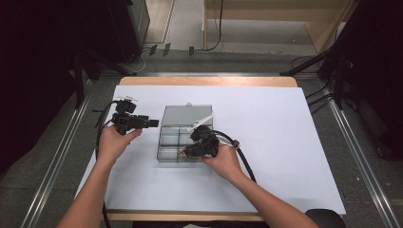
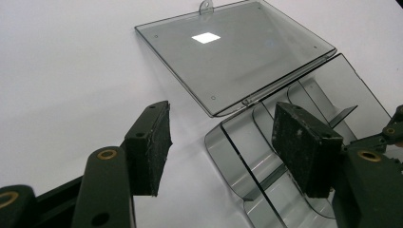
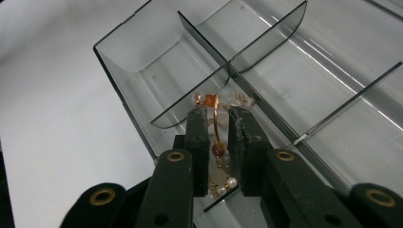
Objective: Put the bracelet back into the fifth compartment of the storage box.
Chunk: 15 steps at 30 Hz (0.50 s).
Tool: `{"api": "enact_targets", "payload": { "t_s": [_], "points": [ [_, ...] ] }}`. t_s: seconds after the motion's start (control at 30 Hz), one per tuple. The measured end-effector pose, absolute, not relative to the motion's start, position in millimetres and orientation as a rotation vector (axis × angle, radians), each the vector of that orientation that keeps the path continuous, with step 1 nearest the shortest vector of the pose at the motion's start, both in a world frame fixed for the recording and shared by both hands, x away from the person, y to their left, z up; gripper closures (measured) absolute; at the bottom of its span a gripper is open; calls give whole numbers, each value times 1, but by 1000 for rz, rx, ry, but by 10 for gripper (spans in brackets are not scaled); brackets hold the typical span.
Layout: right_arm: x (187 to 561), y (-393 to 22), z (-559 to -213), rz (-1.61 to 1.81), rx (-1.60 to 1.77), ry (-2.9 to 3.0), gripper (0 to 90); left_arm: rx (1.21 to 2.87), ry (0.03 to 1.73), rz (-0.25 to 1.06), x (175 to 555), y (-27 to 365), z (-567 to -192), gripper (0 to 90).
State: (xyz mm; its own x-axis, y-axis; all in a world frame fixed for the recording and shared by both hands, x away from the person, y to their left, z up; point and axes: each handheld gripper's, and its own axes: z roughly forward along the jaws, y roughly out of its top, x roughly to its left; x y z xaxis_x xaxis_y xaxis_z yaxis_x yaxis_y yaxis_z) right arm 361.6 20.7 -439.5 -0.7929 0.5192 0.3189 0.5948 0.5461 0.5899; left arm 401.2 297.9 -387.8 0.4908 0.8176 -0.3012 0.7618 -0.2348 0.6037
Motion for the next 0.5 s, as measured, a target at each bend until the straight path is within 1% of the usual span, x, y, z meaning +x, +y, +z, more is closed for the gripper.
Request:
{"api": "enact_targets", "payload": {
  "t_s": [0.03,0.07,0.1,0.13,0.17,0.2,0.37,0.4,0.43,0.47,0.5],
  "points": [
    [362,19,-437,-1090,-967,-2659,766,2025,1299,100,401,298,-388,391],
    [362,19,-437,-1090,-967,-2659,766,2025,1299,100,401,298,-388,390],
    [362,18,-434,-1106,-968,-2658,731,2027,1300,95,401,297,-388,389],
    [362,18,-434,-1106,-968,-2658,731,2027,1300,95,401,297,-388,388],
    [362,15,-430,-1140,-972,-2644,673,2028,1302,90,401,296,-387,388],
    [362,15,-430,-1140,-972,-2644,673,2028,1302,90,401,296,-387,388],
    [362,10,-417,-1230,-965,-2611,600,2038,1298,86,402,294,-386,385],
    [362,10,-417,-1230,-965,-2611,600,2038,1298,86,402,294,-386,385],
    [362,7,-414,-1251,-961,-2614,573,2043,1300,84,402,293,-387,385],
    [362,7,-414,-1251,-961,-2614,573,2043,1300,84,402,293,-387,385],
    [363,4,-411,-1265,-973,-2614,547,2054,1307,90,402,292,-388,385]
  ]
}}
